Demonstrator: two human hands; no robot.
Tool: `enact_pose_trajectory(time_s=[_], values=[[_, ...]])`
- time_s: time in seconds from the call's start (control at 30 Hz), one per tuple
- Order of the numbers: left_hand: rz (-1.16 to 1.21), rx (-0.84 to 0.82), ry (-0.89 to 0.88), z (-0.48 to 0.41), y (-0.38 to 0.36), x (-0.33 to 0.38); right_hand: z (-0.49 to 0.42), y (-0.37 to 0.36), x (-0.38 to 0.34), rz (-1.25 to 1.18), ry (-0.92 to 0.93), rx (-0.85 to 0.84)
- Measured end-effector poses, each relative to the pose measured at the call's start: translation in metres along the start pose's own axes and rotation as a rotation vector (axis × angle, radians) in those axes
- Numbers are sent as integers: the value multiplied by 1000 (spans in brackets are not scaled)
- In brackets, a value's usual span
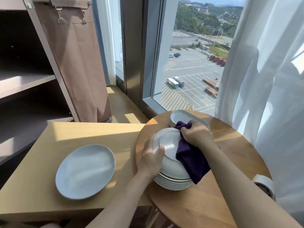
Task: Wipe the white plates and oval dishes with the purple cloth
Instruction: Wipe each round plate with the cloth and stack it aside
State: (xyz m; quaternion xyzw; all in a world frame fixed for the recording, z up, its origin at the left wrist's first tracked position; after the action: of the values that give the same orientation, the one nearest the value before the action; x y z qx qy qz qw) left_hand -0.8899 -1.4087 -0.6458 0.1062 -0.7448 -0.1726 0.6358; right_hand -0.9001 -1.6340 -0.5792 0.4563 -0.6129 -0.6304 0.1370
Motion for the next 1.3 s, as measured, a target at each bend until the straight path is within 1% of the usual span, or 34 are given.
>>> enact_pose_trajectory(time_s=[0.1, 0.17, 0.33, 0.47, 0.57, 0.63, 0.7, 0.77, 0.87, 0.93, 1.0, 1.07, 1.13, 1.23, 1.3], values=[[5, -2, -10, 0, 1, 3, -14, -11, -17, 36, 49, -104], [11, -6, -8, 0, 2, 3, -19, -17, -31, 62, 116, -134], [23, -11, 0, 1, 2, 2, -15, -28, -67, 172, 304, -101], [47, -6, 14, 0, 0, -1, 1, -33, -100, 162, 450, -104], [112, 17, 27, -1, 2, 2, 21, -39, -128, 128, 571, -112], [156, 24, 48, 0, 5, 2, 37, -45, -145, 148, 669, -102], [166, 28, 72, 3, 6, 1, 43, -47, -149, 169, 717, -86], [153, 47, 60, 4, 7, 3, 40, -44, -142, 171, 687, -104], [47, 98, -82, 1, 8, 17, 21, -39, -113, 211, 509, -186], [31, 86, -137, 1, 8, 24, 9, -34, -91, 223, 391, -246], [5, 64, -147, 3, 7, 25, -1, -29, -74, 167, 299, -297], [3, 78, -137, 6, 8, 23, -7, -22, -55, 83, 208, -317], [11, 75, -118, 7, 7, 21, -8, -14, -35, -22, 116, -285], [6, 67, -119, 9, 6, 20, 3, -2, 0, -161, -4, -161], [7, 67, -121, 10, 6, 21, 16, 6, 19, -202, -45, -78]])
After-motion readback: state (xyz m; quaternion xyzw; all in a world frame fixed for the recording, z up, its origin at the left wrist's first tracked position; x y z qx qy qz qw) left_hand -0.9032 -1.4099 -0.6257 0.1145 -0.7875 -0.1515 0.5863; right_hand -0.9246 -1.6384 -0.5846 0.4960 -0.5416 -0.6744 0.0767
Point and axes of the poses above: each hand's wrist, its own z-axis away from the middle knuckle, its own y-axis out of the back of the hand, x = y × z, the point moved 9 cm from there along -z, towards the middle knuckle, and after that the axes turned 15 degrees about x, right-handed, at the moved point
